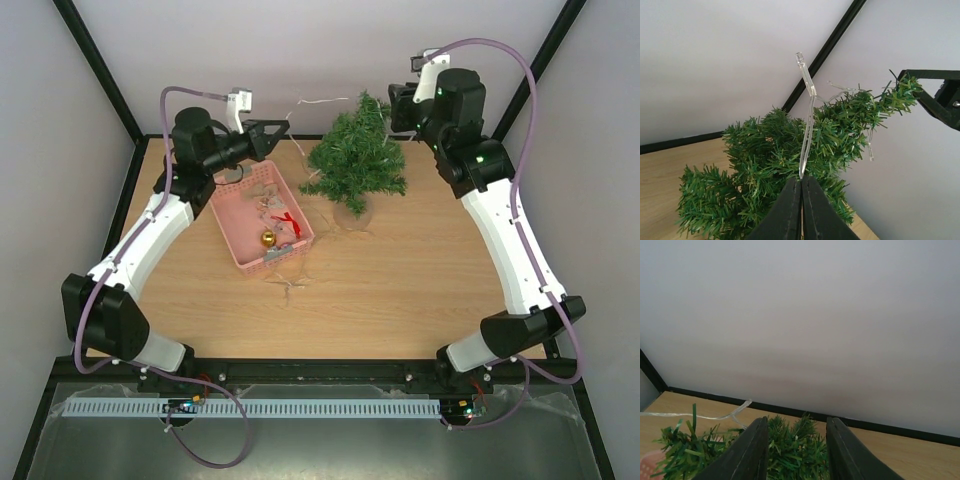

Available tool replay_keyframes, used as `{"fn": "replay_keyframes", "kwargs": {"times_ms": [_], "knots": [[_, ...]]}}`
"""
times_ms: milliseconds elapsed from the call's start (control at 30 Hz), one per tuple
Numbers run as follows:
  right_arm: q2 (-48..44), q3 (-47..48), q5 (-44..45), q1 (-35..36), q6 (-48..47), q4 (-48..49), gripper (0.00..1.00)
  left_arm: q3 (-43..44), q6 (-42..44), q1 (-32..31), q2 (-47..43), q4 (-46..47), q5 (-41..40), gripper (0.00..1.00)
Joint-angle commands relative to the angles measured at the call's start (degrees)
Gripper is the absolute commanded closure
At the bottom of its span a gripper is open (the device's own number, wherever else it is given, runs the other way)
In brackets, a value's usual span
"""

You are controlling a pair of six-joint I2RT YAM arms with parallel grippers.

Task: Decorate the small christmas tree
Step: Wrap the decoration item around the Christmas tree.

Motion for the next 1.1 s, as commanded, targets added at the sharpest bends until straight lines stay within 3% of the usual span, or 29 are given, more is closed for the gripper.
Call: {"fn": "replay_keyframes", "kwargs": {"times_ms": [0,200,433,800,1067], "knots": [[0.1,1.1,-0.7,-0.3,-0.9,-2.9,0.69,-0.8,0.2,0.5,-0.4,0.6,0.3,0.98],[-6.2,-6.4,-2.5,-0.3,-5.7,-6.1,0.64,-5.1,-1.6,0.4,-3.3,3.2,2.2,0.98],[-18.1,-25.1,-2.7,-0.3,-14.5,4.9,0.59,-8.6,-3.5,-0.2,-5.0,5.7,4.3,0.98],[-16.4,-28.3,-3.2,-0.3,-11.8,11.8,0.46,-10.4,-3.0,-1.9,-5.7,6.3,4.5,0.98],[-12.2,-26.1,-2.0,-0.2,-10.4,15.7,0.45,-11.4,-2.3,-2.7,-6.3,6.0,4.5,0.98]]}}
